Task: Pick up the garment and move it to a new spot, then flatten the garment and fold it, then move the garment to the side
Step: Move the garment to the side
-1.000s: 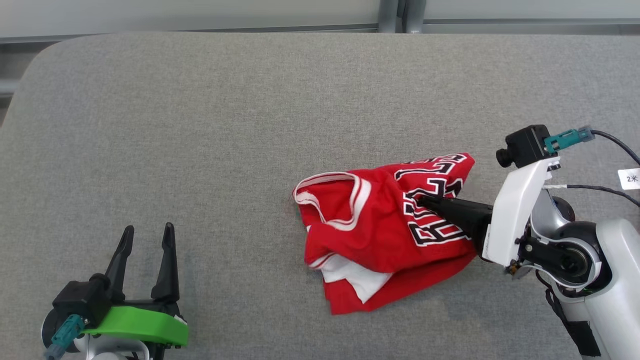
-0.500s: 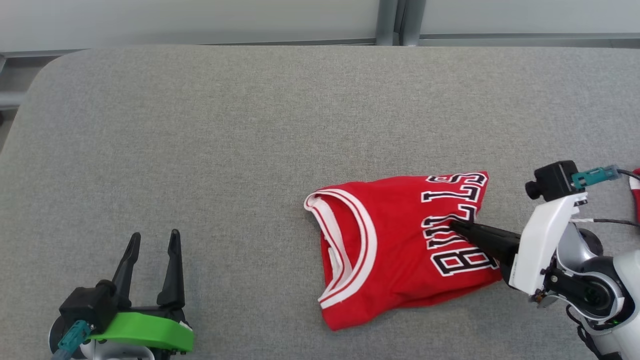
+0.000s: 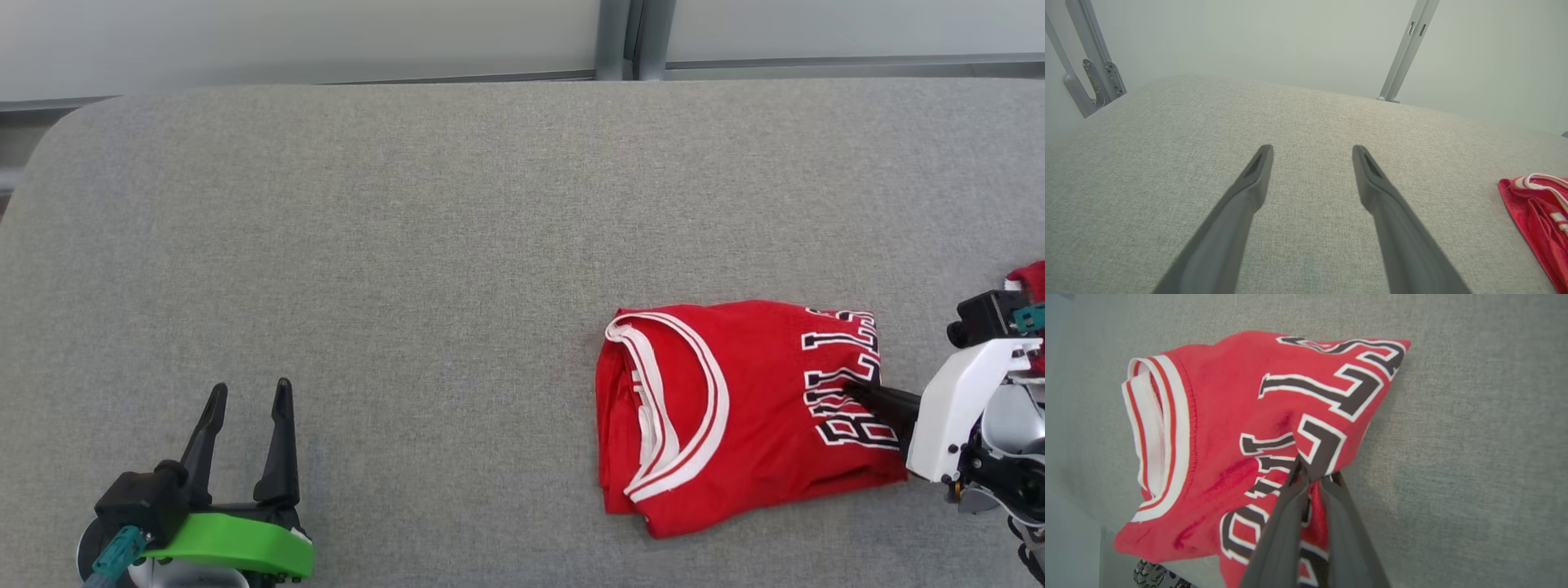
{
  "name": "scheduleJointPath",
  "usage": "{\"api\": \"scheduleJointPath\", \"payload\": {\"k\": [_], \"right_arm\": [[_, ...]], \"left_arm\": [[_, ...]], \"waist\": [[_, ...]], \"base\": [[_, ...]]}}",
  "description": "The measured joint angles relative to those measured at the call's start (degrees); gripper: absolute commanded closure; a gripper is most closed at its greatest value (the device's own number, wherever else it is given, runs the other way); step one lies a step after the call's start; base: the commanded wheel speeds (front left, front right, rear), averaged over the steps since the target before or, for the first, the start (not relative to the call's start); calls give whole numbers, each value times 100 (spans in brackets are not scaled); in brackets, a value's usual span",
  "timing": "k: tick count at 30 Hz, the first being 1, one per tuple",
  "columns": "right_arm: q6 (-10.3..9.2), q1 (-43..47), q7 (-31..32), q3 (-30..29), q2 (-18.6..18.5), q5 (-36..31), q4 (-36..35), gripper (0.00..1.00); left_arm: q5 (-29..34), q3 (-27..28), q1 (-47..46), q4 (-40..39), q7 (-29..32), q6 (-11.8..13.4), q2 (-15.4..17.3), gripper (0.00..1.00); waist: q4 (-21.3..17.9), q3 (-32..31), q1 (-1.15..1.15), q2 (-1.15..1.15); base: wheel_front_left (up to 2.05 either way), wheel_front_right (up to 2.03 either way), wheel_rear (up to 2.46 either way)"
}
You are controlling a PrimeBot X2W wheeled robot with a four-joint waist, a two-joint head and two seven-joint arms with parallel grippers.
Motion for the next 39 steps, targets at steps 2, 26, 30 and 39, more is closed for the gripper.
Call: {"api": "scheduleJointPath", "payload": {"k": [2, 26, 30, 39], "right_arm": [[0, -103, -21, 3, -25, -16, -4, 100], [0, -353, -589, 182, -387, -348, 67, 100], [0, -414, -662, 264, -482, -543, 12, 100], [0, -1741, -531, 651, -658, -1032, -7, 100]], "left_arm": [[5, 13, 1, -2, 0, -2, 0, 0], [154, 47, 190, -397, 110, 99, 246, 0], [155, -19, 140, -430, 135, 100, 242, 0], [155, -78, -74, -433, 169, 98, 293, 0]], "waist": [[-28, 1, 0, 0], [-1469, 60, 0, 0], [-1597, 167, 0, 0], [-1537, 475, 0, 0]], "base": [[0, 0, 0], [0, 0, 0], [0, 0, 0], [0, 0, 0]]}}
